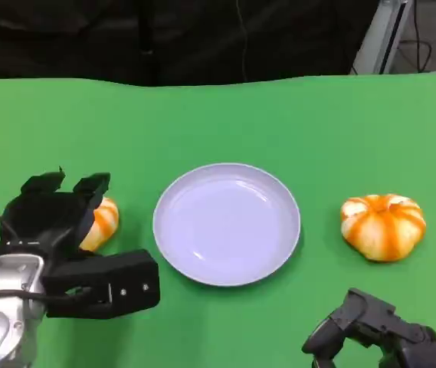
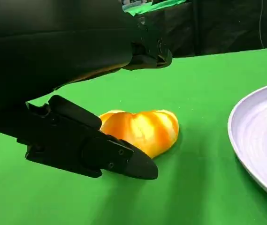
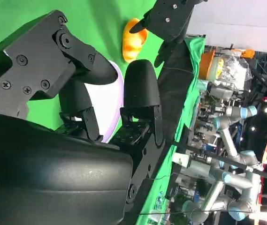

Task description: Grasp the bread from the table and place it into the plate.

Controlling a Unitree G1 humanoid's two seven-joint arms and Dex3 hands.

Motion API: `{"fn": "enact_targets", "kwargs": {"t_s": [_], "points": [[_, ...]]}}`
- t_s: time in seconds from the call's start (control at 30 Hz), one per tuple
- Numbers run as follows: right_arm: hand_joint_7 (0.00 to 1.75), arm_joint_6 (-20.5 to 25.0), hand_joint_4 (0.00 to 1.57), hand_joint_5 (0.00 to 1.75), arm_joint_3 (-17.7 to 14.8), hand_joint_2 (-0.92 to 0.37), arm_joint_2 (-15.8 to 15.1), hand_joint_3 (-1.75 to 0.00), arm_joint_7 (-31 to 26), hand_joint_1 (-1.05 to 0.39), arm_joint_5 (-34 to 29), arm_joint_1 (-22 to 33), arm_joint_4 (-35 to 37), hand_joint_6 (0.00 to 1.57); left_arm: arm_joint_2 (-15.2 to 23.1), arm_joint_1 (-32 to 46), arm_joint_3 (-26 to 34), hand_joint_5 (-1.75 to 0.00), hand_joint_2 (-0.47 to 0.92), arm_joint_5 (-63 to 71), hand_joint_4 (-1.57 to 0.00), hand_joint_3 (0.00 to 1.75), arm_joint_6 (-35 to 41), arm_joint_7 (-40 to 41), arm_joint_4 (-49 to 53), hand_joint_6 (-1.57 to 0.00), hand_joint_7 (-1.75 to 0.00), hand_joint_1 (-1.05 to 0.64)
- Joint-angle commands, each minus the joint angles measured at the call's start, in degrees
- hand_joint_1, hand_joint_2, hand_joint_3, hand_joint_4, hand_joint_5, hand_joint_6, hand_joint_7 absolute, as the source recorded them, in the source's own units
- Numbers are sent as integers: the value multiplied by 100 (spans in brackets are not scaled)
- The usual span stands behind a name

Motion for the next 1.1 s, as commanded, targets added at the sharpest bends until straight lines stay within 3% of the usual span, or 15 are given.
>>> {"fn": "enact_targets", "kwargs": {"t_s": [0.03, 0.33, 0.93, 1.1], "points": [[131, -97, 70, 159, 11, -37, -7, -122, -57, -13, -19, 92, -73, 76, -457, -1188, -359, -17, 90, -46, -7, 3, 3, 306, 2521, -18, -2, -58], [130, -99, 70, 159, 11, -37, -4, -122, -58, -13, -24, 97, -74, 76, -552, -1651, -632, -17, 91, -370, -8, 1, -250, 784, 3494, -19, -1, -58], [130, -101, 70, 159, 11, -37, -4, -122, -59, -13, -24, 97, -73, 76, -517, -1755, -892, -16, 91, -645, -8, 0, -269, 919, 3665, -19, 0, -58], [130, -187, 70, 159, 20, -37, -28, -124, -78, -13, -91, 192, -144, 77, -791, -1996, -1031, -21, 92, -779, -24, 9, -522, 510, 4760, -30, -4, -46]]}}
